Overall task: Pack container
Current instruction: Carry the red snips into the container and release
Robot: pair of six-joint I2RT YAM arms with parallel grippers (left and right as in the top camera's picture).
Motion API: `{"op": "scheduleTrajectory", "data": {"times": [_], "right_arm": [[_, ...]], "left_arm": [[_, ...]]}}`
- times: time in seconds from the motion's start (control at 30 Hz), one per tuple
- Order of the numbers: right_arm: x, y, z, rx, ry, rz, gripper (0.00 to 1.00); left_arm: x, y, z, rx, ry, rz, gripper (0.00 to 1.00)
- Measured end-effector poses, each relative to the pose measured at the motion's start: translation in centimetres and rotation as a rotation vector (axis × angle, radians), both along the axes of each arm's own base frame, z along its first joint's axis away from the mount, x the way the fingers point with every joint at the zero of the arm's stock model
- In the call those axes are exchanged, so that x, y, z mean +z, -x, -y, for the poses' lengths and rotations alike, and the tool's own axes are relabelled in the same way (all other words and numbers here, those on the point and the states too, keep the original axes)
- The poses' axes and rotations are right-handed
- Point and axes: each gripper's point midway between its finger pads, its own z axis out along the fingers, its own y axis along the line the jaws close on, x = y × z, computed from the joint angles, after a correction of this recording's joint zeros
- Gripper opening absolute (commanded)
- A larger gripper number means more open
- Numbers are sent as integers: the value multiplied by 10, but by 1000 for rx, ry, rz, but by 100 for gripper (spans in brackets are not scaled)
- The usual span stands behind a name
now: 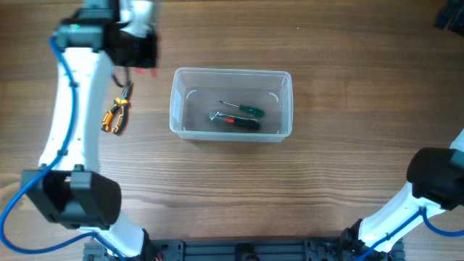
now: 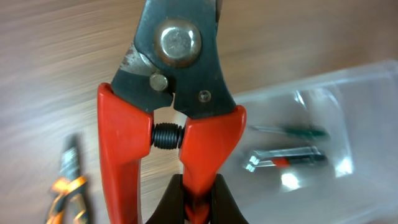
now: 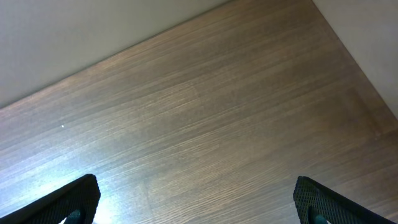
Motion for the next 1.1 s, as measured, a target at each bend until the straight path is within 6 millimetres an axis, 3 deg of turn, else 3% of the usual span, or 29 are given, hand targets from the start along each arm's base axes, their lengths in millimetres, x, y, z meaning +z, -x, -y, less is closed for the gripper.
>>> {"op": "scheduleTrajectory", "data": {"times": [0.13, 0.2, 0.27, 0.33, 0.5, 0.53, 0.57, 0.63, 0.83, 0.9, 1.0, 1.03, 1.07, 1.1], "right_arm": [[0, 0, 0, 0, 0, 0, 100], [0, 0, 0, 0, 0, 0, 100], [0, 0, 0, 0, 0, 0, 100], [0, 0, 0, 0, 0, 0, 100], [0, 0, 0, 0, 0, 0, 100], [0, 0, 0, 0, 0, 0, 100], [0, 0, 0, 0, 0, 0, 100], [0, 0, 0, 0, 0, 0, 100], [0, 0, 0, 0, 0, 0, 100], [0, 0, 0, 0, 0, 0, 100], [0, 0, 0, 0, 0, 0, 100], [0, 0, 0, 0, 0, 0, 100], [0, 0, 0, 0, 0, 0, 100], [0, 0, 0, 0, 0, 0, 100]], "left_arm": [[-1, 42, 108, -480, -44, 47, 4], [0, 62, 145, -676, -71, 89, 4], [0, 81, 173, -846, -99, 133, 4], [-1, 92, 185, -927, -124, 148, 4], [-28, 92, 181, -986, -200, 88, 4], [-51, 87, 177, -991, -227, 27, 4], [-56, 86, 177, -992, -233, 14, 4], [-94, 78, 169, -983, -269, -84, 4], [-160, 62, 136, -927, -309, -256, 5], [-171, 57, 124, -900, -309, -287, 18], [-173, 51, 113, -872, -307, -295, 25], [-173, 51, 113, -872, -306, -294, 51], [-173, 51, 114, -872, -303, -294, 89], [-173, 51, 114, -873, -301, -293, 85]]}}
